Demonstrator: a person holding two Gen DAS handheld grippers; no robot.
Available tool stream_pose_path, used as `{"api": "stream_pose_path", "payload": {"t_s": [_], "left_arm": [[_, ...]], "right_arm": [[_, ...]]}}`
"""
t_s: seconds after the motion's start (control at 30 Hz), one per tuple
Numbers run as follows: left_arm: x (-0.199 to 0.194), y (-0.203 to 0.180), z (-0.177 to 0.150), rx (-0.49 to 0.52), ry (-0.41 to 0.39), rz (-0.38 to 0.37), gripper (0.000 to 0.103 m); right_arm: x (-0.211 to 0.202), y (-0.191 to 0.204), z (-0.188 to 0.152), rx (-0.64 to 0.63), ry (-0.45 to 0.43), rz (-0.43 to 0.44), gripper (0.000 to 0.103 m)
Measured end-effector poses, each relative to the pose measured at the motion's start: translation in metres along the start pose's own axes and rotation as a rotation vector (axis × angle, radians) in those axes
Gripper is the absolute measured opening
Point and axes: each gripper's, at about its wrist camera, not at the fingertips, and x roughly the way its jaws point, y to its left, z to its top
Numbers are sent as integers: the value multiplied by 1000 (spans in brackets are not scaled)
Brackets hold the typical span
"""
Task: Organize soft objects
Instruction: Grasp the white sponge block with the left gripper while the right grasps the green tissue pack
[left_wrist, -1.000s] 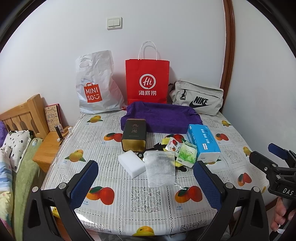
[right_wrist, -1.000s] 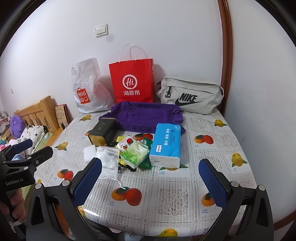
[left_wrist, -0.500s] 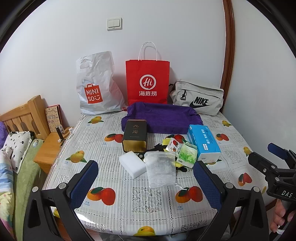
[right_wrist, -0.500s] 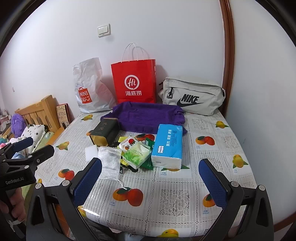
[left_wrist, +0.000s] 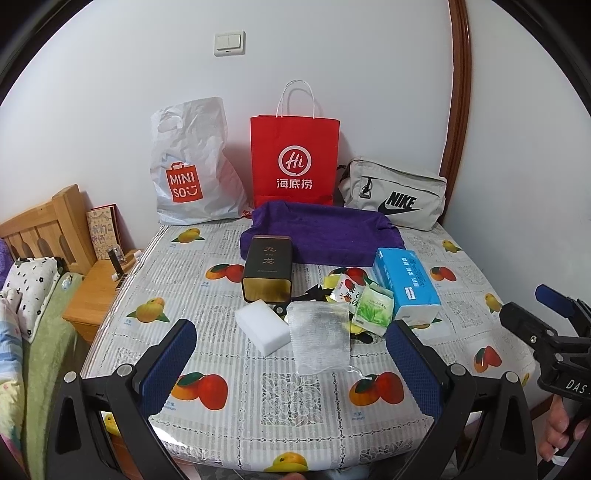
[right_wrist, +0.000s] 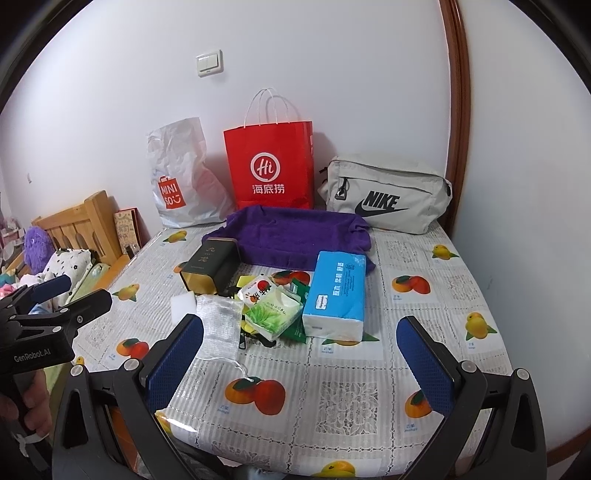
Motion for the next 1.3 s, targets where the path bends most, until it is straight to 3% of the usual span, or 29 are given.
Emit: {"api": "stream_pose_path", "payload": {"t_s": [0.33, 0.77, 1.0, 1.2, 1.3], "left_arm": [[29, 12, -6, -17, 42, 24, 103], [122, 45, -34, -89, 203, 63, 103], [172, 48, -39, -58, 275, 83, 103], [195, 65, -25, -155, 282, 45, 103], [215, 61, -23, -146, 318, 12, 102]], "right_arm": [[19, -10, -5, 20, 30, 7, 103], [81, -11, -28, -26, 140, -16, 103], [119, -12, -40, -30, 219, -5, 103], [147, -18, -46, -19, 274, -21, 103], [157, -20, -49, -16, 297, -19, 103]]}}
